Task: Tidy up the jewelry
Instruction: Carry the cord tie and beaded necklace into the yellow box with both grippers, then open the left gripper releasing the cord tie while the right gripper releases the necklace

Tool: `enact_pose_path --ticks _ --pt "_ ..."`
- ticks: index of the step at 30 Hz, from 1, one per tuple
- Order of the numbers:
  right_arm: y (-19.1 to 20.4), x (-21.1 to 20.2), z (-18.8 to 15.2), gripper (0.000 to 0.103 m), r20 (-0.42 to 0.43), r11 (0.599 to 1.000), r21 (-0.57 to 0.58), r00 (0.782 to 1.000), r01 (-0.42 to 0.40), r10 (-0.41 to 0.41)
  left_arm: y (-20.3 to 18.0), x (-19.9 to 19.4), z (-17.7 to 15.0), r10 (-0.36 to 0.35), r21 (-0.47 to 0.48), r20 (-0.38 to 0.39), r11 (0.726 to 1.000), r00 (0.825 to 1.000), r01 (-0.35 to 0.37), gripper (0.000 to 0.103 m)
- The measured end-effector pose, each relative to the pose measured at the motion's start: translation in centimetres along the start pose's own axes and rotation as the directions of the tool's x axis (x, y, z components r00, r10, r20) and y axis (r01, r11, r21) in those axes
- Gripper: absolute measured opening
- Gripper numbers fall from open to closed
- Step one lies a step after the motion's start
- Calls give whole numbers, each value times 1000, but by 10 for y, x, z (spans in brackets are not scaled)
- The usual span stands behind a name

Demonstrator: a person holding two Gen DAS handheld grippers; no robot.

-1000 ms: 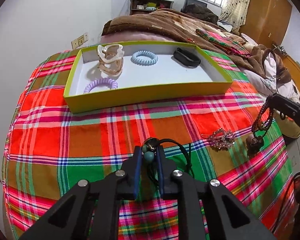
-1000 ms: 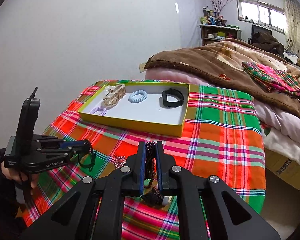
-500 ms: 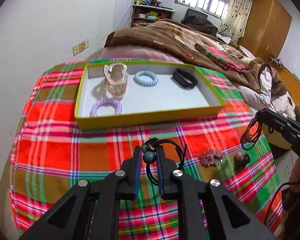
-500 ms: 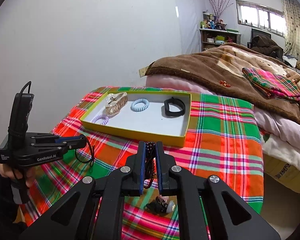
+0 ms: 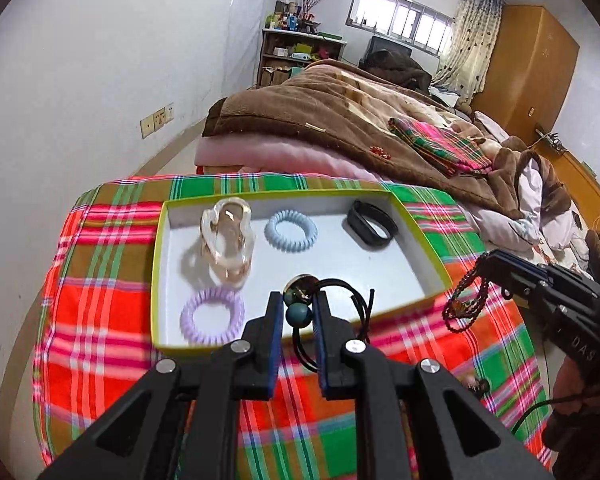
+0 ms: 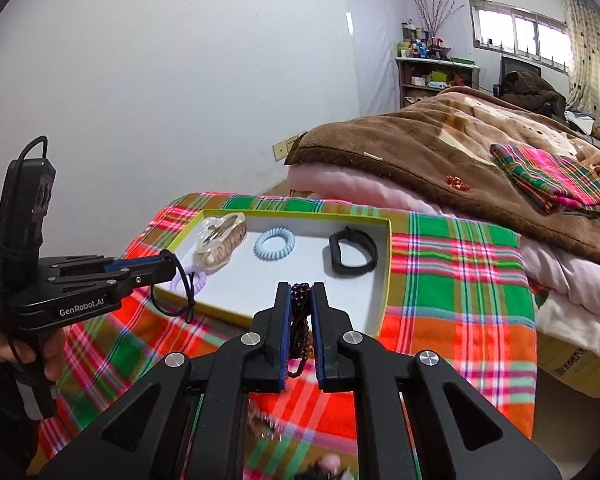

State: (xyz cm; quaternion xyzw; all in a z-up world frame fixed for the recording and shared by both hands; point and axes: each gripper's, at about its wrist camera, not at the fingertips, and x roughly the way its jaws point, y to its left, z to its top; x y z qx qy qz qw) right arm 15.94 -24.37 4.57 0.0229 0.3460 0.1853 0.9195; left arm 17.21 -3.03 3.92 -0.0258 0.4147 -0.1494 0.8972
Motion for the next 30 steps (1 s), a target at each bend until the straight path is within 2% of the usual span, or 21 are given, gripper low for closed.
enact_pose_path --ticks 11,21,30 --pt "-4 64 28 10 -73 1000 25 997 -11 12 5 44 27 0 8 -47 1000 999 1 15" --pt "-10 119 37 10 -180 1000 -4 984 -22 21 10 74 24 24 26 -104 999 994 -21 15" --pt "-10 147 48 10 -214 1000 -26 977 -17 11 11 87 22 45 31 -136 999 990 -41 15"
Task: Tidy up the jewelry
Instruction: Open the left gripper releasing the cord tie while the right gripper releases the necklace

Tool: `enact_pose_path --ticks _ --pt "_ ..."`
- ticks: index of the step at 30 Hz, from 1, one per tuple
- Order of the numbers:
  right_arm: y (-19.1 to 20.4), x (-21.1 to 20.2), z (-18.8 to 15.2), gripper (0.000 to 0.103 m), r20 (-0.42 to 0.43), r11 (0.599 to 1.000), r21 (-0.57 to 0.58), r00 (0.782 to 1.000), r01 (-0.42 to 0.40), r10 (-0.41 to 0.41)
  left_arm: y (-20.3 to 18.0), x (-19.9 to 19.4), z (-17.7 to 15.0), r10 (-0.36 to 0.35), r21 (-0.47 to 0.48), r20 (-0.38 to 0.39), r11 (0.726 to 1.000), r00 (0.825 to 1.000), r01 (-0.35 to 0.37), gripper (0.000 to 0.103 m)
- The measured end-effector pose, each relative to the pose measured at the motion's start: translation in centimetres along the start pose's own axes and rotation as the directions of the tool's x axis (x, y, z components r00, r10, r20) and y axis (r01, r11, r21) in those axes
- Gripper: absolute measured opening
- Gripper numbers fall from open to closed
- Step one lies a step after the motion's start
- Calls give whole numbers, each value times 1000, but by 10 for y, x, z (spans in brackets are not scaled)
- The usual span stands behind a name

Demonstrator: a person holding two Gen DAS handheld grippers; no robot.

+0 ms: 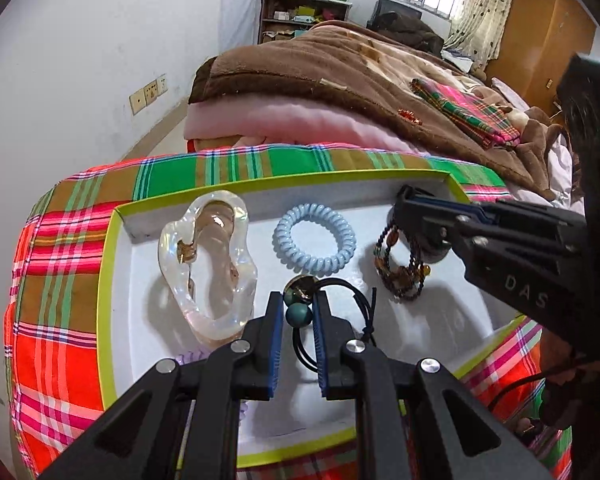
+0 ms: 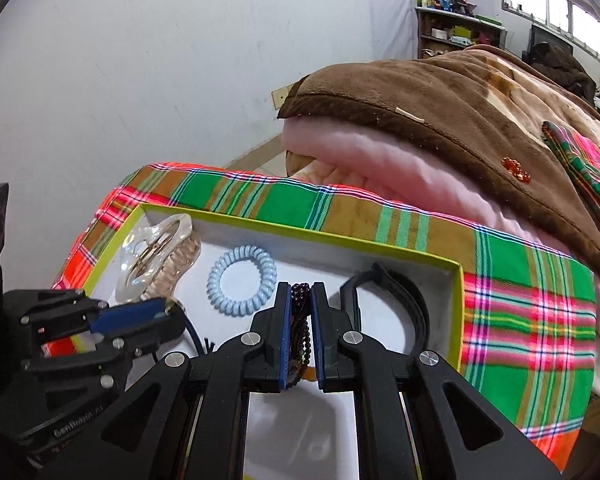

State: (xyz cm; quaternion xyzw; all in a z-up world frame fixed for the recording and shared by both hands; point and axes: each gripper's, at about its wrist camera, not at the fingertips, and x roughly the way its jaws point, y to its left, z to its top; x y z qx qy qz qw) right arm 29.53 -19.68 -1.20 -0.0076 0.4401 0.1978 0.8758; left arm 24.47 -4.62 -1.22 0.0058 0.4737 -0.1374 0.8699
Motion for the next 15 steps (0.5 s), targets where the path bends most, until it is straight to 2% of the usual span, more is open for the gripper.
enact_pose_path --ticks 15 --pt "8 18 9 10 2 996 -48 997 76 -75 3 9 0 -3 -11 -30 1000 1000 3 16"
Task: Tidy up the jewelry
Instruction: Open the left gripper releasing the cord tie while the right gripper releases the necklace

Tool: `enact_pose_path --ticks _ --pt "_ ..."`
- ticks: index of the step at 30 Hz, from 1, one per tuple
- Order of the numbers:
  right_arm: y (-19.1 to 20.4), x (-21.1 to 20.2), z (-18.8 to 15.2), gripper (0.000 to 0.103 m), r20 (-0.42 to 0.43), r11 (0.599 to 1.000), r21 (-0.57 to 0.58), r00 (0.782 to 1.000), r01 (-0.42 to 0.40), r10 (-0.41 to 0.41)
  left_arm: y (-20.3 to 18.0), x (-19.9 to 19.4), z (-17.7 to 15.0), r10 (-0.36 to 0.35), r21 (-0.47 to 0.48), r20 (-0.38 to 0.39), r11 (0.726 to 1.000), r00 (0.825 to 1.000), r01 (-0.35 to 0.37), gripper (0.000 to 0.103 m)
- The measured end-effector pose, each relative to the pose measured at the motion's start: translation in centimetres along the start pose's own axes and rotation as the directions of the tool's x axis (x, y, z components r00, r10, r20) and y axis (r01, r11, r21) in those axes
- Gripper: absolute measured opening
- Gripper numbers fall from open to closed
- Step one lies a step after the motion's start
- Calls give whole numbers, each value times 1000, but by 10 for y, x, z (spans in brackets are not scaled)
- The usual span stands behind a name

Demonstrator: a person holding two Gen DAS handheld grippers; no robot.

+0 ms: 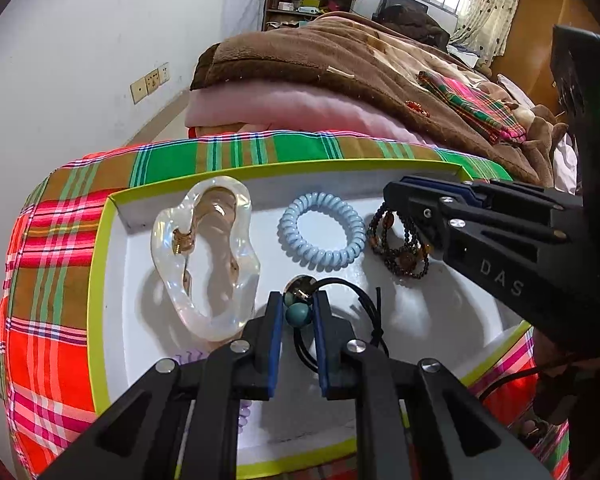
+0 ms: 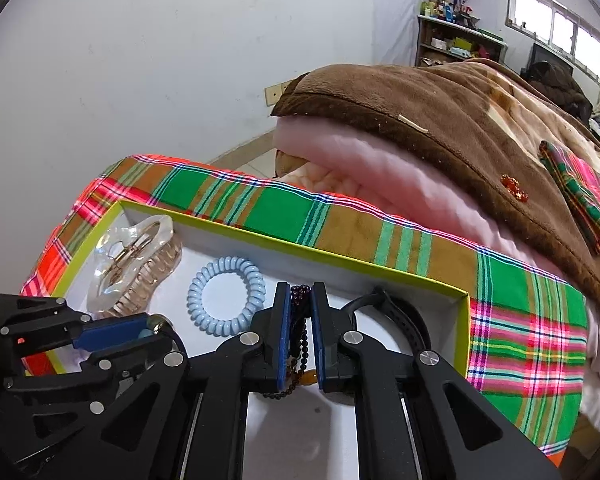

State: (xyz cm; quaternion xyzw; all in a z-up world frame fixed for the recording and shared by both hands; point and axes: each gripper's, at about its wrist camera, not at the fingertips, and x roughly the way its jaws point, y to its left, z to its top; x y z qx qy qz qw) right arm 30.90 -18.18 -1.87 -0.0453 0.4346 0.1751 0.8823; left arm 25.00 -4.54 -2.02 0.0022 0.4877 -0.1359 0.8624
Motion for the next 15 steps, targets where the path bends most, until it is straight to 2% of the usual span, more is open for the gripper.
enact_pose_path --ticks 4,11,15 --pt "-1 0 1 13 8 1000 13 1000 5 -5 -1 0 0 6 6 -1 1000 1000 -6 18" --pt "-1 0 1 14 18 1000 19 1000 6 -6 -1 0 0 9 -5 2 1000 1000 -9 27" --pt "0 -1 2 19 24 1000 22 1000 4 -5 -1 -5 1 -1 -7 15 1000 1000 1 35"
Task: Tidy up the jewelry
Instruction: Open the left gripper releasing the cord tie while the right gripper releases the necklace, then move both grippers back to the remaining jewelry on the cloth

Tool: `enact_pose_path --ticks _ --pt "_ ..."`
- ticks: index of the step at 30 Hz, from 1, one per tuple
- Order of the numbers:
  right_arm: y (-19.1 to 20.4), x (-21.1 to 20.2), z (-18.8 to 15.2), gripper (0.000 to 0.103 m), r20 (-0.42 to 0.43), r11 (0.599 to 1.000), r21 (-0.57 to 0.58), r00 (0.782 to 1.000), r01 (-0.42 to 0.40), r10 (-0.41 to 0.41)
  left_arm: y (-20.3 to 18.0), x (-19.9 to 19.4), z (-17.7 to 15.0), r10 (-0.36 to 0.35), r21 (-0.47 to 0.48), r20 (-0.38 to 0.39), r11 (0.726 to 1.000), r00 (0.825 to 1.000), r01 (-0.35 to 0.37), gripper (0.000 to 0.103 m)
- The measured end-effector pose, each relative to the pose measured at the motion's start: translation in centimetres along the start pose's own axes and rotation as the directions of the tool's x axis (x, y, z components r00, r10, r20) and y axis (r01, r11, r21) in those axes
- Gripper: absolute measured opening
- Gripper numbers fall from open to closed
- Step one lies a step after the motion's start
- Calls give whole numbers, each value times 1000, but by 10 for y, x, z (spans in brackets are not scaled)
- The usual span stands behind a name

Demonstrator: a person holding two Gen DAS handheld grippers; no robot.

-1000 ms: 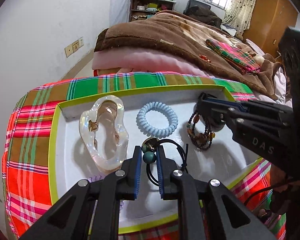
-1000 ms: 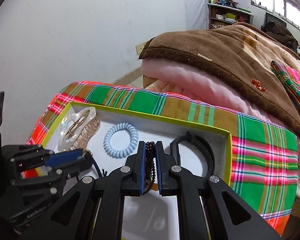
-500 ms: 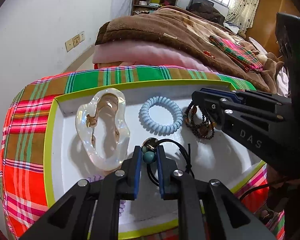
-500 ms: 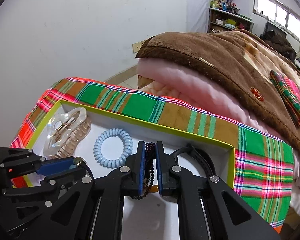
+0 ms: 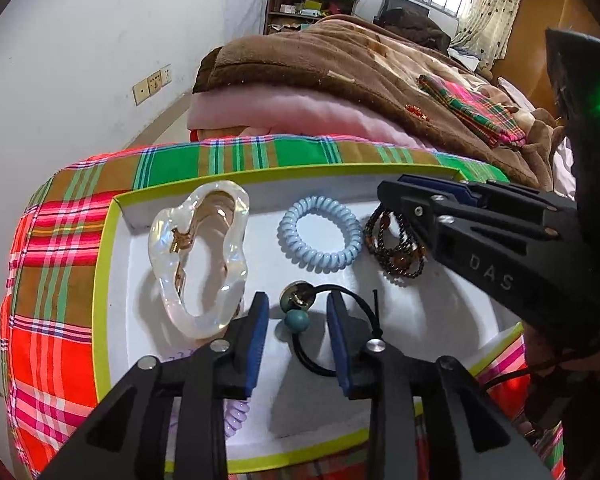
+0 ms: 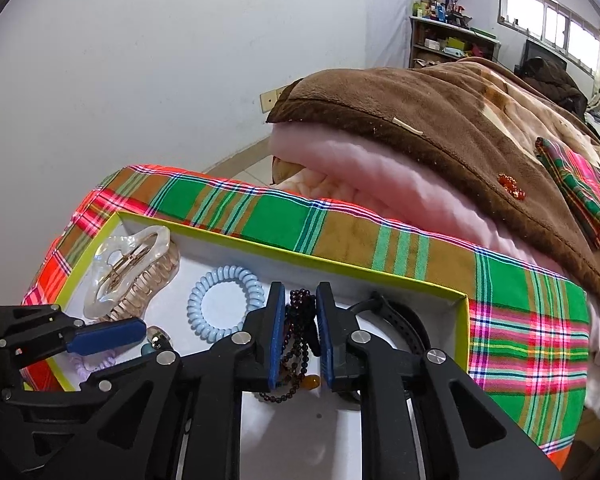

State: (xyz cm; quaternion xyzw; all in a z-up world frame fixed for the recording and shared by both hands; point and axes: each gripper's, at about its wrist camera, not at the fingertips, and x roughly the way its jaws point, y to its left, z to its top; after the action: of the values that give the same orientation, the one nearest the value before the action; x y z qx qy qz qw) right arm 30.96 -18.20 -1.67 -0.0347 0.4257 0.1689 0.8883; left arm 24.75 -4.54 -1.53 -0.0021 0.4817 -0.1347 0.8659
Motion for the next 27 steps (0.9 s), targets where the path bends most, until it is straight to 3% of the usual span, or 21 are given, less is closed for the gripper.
enact_pose_path --ticks 4,27 --pt "1 -4 1 35 10 1000 0 1000 -14 14 0 -6 1 -16 -4 13 1000 1000 16 38" --pt "12 -75 -18 35 109 1000 -4 994 5 -5 -13 -60 -17 -29 -14 93 999 995 30 47"
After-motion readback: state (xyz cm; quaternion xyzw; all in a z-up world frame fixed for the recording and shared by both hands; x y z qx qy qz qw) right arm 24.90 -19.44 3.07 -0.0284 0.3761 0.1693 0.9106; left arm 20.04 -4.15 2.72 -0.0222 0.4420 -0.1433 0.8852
